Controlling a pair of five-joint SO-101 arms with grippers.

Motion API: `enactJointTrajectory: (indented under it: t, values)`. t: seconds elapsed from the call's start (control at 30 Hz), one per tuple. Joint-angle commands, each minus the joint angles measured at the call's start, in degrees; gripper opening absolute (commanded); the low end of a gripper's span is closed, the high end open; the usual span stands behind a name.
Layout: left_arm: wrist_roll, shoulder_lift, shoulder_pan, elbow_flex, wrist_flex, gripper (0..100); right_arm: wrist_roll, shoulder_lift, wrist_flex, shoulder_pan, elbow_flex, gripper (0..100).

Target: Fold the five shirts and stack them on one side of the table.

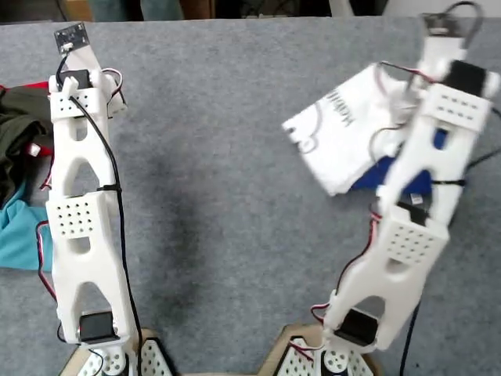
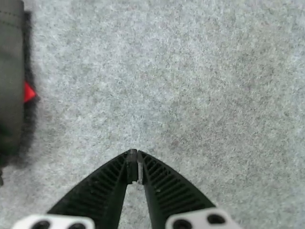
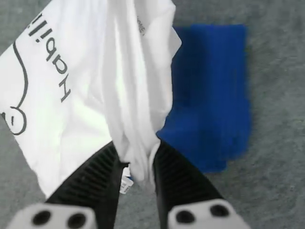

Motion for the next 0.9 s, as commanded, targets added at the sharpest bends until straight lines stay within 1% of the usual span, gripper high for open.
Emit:
enactJointTrajectory:
  t: [0.0,0.2,0.3,0.47,0.53,0.67,0.7,0.73,0.8,0.87]
  values:
    - [0.18,-1.14,-0.31,-0.22,-0.70,3,2.02,-3.91,-3.69,5.27,-2.77,1.4]
    - [0.18,-1.14,-0.31,-0.13,-0.70,3,3.60,-3.91,-4.31,9.58,-1.27,1.4]
    - [0.18,-1.14,-0.31,-0.04,-0.70,3,3.96,-2.77,-4.13,10.81,-1.45,1.4]
    - [0.18,-1.14,-0.31,-0.04,-0.70,3,6.86,0.40,-3.34,11.52,-1.80,2.4]
    - [0.18,-1.14,-0.31,-0.04,-0.70,3,6.59,0.75,-2.90,11.52,-1.80,10.0]
    - [0.18,-1.14,-0.31,-0.13,-0.70,3,7.12,0.57,-2.11,11.52,-1.80,37.4]
    - [0.18,-1.14,-0.31,-0.22,-0.70,3,7.12,0.22,-2.11,11.52,-1.89,43.3]
    - [0.18,-1.14,-0.31,-0.22,-0.70,3,7.12,-0.31,-2.11,11.52,-1.89,47.1]
    - [0.18,-1.14,-0.31,-0.40,-0.70,3,6.68,-1.89,-2.11,11.52,-1.89,47.4]
    - [0.18,-1.14,-0.22,-0.40,-0.70,3,6.68,-4.09,-2.02,11.43,-1.89,43.0]
